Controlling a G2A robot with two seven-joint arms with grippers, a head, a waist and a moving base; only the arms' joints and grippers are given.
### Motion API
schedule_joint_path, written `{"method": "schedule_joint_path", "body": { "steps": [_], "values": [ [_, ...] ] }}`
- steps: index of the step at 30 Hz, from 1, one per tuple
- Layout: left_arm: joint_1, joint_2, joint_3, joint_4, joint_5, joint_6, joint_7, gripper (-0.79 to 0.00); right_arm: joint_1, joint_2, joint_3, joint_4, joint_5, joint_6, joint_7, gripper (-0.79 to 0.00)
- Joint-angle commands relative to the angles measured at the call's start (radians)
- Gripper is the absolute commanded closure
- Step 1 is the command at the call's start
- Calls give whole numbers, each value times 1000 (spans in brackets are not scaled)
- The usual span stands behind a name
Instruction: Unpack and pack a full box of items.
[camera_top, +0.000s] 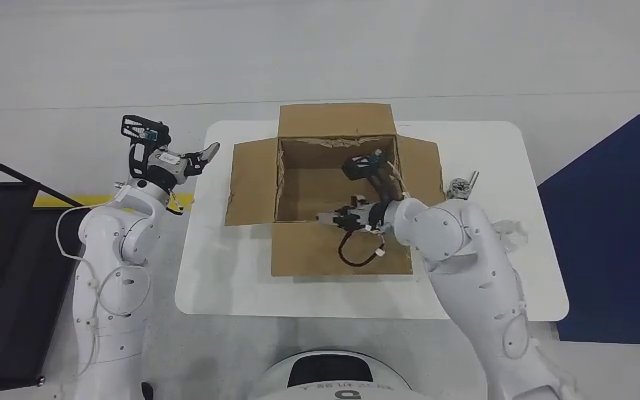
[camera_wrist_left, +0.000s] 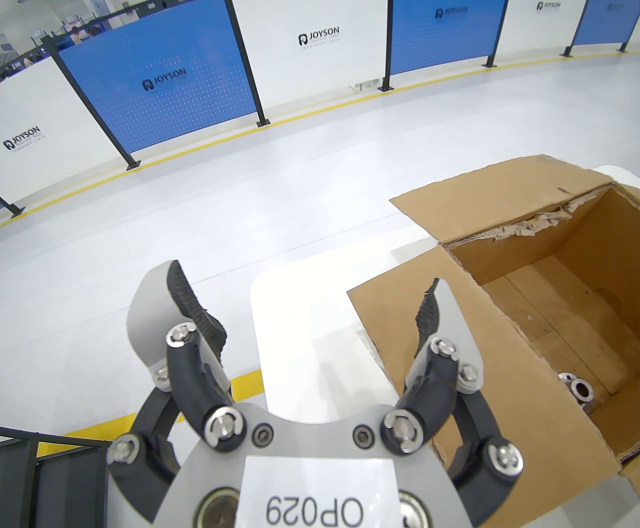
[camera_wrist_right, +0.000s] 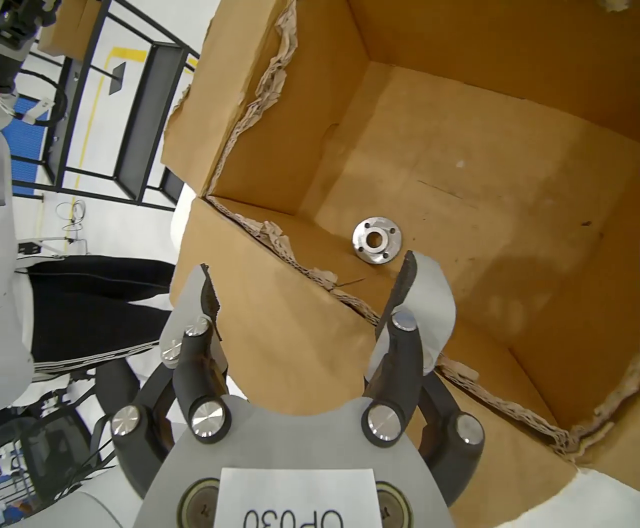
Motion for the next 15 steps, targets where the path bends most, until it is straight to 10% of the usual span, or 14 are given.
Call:
{"method": "schedule_joint_path", "body": {
  "steps": [1, 6, 12, 15],
  "values": [
    [0, 0, 0, 0, 0, 0, 0, -785, 20, 0, -12, 22, 10, -3, 10, -360],
    [0, 0, 0, 0, 0, 0, 0, -785, 64, 1, -51, 64, -2, -38, 30, -449],
    [0, 0, 0, 0, 0, 0, 0, -785, 74, 5, -51, 24, 25, -143, -67, -785],
    [0, 0, 0, 0, 0, 0, 0, -785, 74, 8, -23, -3, 58, -136, -65, -785]
  ]
}}
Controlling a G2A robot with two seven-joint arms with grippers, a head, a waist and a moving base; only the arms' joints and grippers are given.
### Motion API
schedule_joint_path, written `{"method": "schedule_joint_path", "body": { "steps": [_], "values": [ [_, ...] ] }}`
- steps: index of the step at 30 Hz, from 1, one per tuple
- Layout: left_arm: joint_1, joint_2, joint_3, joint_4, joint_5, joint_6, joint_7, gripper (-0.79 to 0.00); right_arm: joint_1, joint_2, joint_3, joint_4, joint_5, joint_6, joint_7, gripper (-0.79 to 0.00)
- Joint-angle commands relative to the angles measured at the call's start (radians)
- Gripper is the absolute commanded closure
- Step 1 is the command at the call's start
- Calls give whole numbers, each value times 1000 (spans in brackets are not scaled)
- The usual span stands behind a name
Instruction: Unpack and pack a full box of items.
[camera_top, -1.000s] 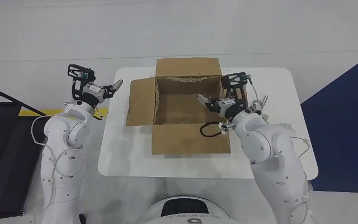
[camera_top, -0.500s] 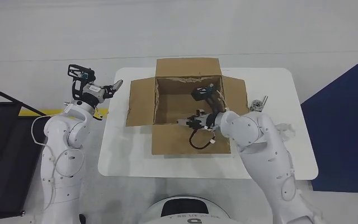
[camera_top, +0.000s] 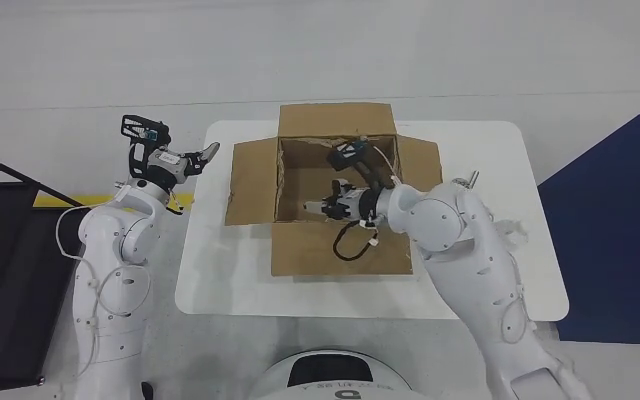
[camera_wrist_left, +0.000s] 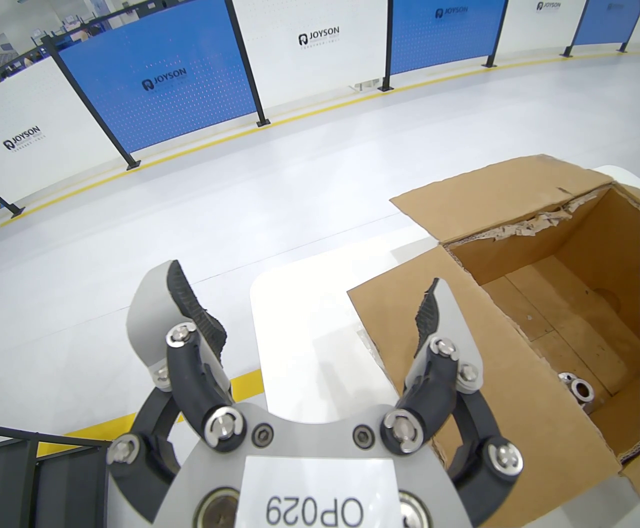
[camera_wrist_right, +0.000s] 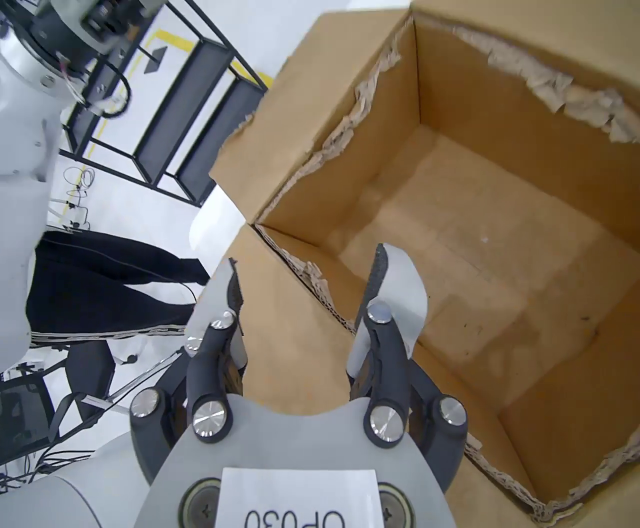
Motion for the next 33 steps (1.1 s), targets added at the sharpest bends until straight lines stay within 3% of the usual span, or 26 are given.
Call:
{"method": "schedule_joint_path", "body": {
  "steps": [1, 10, 14, 18, 25, 27, 33],
  "values": [
    [0, 0, 0, 0, 0, 0, 0, -785, 0, 0, 1, -1, -1, 2, 2, -785],
    [0, 0, 0, 0, 0, 0, 0, -785, 5, -1, 0, 23, 9, 18, -11, -785],
    [0, 0, 0, 0, 0, 0, 0, -785, 118, -16, -64, 173, -39, 127, -32, -785],
    [0, 0, 0, 0, 0, 0, 0, -785, 232, -39, -147, 339, -36, 167, -56, -785],
    [0, 0, 0, 0, 0, 0, 0, -785, 388, -90, -361, 584, -186, 298, 27, -536],
    [0, 0, 0, 0, 0, 0, 0, -785, 418, -112, -422, 640, -179, 316, 80, -514],
    [0, 0, 0, 0, 0, 0, 0, -785, 479, -157, -490, 746, -64, 226, 145, -471]
  ]
}}
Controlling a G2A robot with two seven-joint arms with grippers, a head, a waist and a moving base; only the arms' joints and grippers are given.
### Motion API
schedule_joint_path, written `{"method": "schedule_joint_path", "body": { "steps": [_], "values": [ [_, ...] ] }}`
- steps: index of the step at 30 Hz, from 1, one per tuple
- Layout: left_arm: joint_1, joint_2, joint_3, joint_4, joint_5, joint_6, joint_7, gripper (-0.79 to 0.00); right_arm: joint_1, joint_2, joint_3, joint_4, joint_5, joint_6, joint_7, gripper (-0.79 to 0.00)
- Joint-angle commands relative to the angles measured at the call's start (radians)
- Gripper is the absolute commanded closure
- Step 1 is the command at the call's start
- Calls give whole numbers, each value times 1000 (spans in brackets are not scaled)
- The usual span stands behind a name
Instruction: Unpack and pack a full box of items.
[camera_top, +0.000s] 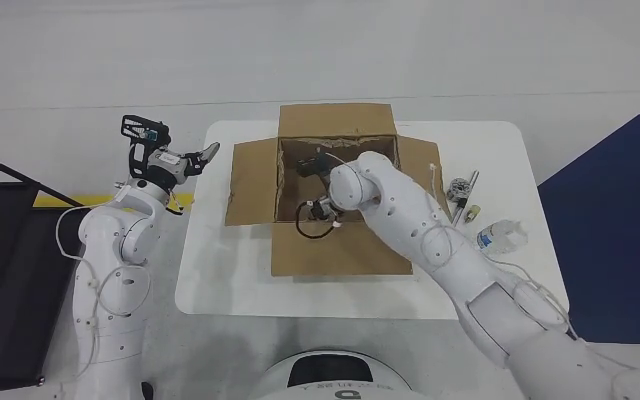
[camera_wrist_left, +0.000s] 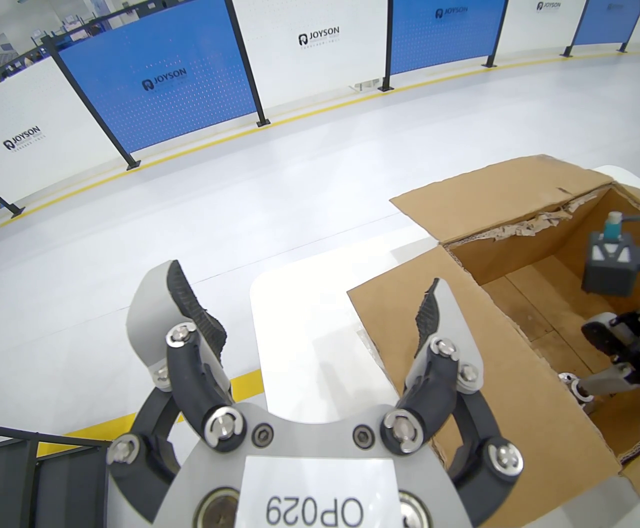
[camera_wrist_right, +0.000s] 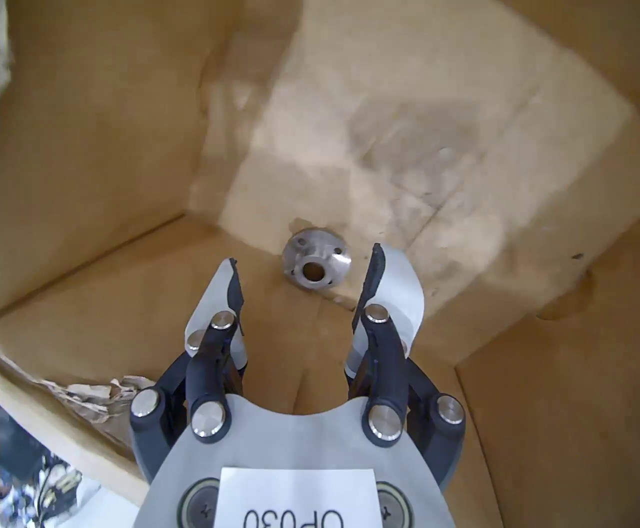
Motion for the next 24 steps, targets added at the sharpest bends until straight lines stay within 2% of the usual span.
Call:
{"method": "schedule_joint_path", "body": {
  "steps": [1, 5, 11, 15, 17, 19, 24],
  "values": [
    [0, 0, 0, 0, 0, 0, 0, -785, 4, -7, -4, 10, 35, -29, -1, -413],
    [0, 0, 0, 0, 0, 0, 0, -785, -3, -17, -19, 8, 111, -120, 39, -385],
    [0, 0, 0, 0, 0, 0, 0, -785, -20, -20, -23, -10, 164, -175, 53, -357],
    [0, 0, 0, 0, 0, 0, 0, -785, -25, -22, -28, -13, 152, -162, 29, -409],
    [0, 0, 0, 0, 0, 0, 0, -785, -26, -21, -29, -12, 114, -123, -1, -551],
    [0, 0, 0, 0, 0, 0, 0, -785, -30, -19, -29, -8, 72, -79, -26, -600],
    [0, 0, 0, 0, 0, 0, 0, -785, -38, -17, -39, 23, 46, -88, 2, -591]
  ]
}}
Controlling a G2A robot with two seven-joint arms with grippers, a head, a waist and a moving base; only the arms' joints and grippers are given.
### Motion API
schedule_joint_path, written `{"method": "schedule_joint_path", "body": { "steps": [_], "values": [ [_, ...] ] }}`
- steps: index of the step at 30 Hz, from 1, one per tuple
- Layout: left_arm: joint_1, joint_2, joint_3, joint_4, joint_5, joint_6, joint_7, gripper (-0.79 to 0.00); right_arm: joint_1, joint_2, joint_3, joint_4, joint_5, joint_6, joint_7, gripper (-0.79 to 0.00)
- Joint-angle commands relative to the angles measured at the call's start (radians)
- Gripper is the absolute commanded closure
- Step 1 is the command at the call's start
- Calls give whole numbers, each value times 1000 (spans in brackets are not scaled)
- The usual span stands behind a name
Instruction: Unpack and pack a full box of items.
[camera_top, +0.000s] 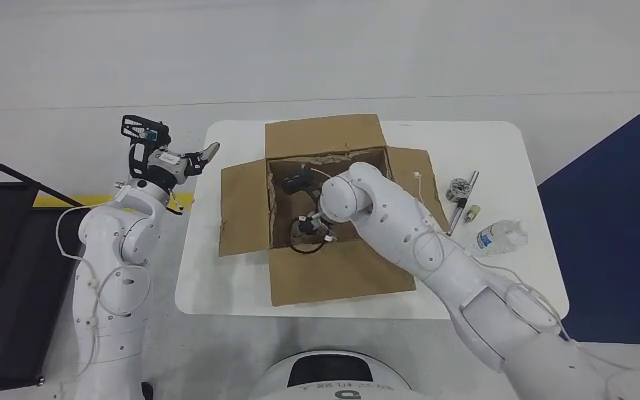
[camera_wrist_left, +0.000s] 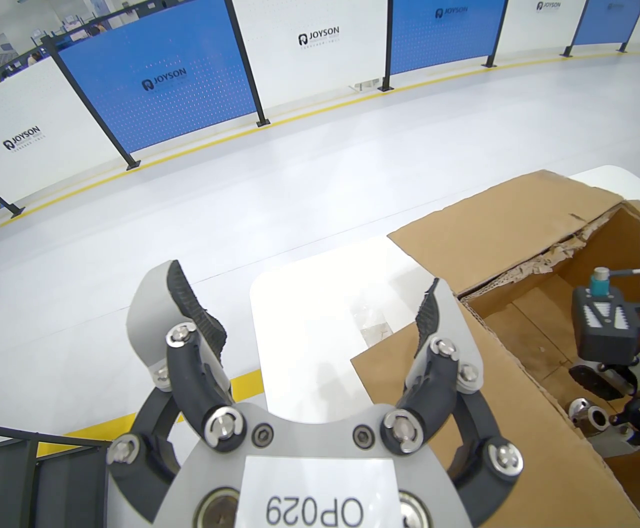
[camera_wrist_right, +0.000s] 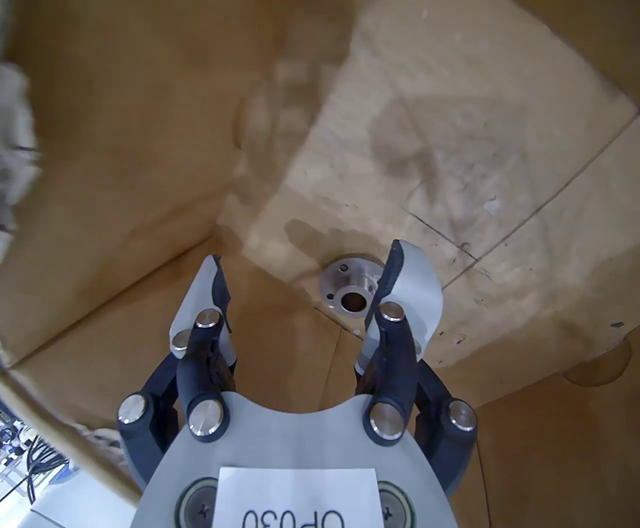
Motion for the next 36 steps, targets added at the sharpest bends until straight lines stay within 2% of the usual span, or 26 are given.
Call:
{"method": "schedule_joint_path", "body": {
  "steps": [1, 4, 6, 9, 12, 13, 17, 18, 19, 25, 29, 36],
  "values": [
    [0, 0, 0, 0, 0, 0, 0, -785, 2, -2, -6, 14, -5, -6, 11, -579],
    [0, 0, 0, 0, 0, 0, 0, -785, 8, -6, -18, 40, -20, 3, 31, -591],
    [0, 0, 0, 0, 0, 0, 0, -785, 13, -8, -23, 53, -26, 8, 40, -548],
    [0, 0, 0, 0, 0, 0, 0, -785, 20, -13, -33, 78, -52, 35, 39, -560],
    [0, 0, 0, 0, 0, 0, 0, -785, 26, -20, -45, 103, -73, 67, 39, -511],
    [0, 0, 0, 0, 0, 0, 0, -785, 28, -23, -49, 114, -76, 73, 42, -403],
    [0, 0, 0, 0, 0, 0, 0, -785, 44, -39, -68, 172, -86, 100, 57, -289],
    [0, 0, 0, 0, 0, 0, 0, -785, 48, -44, -72, 180, -85, 104, 56, -126],
    [0, 0, 0, 0, 0, 0, 0, -785, 51, -48, -76, 186, -83, 103, 53, 0],
    [0, 0, 0, 0, 0, 0, 0, -785, 47, -47, -40, 147, -74, 107, -35, 0],
    [0, 0, 0, 0, 0, 0, 0, -785, 10, -24, 21, 74, -90, 126, -126, 0],
    [0, 0, 0, 0, 0, 0, 0, -785, -85, 27, 131, -71, -133, 126, -166, 0]
  ]
}}
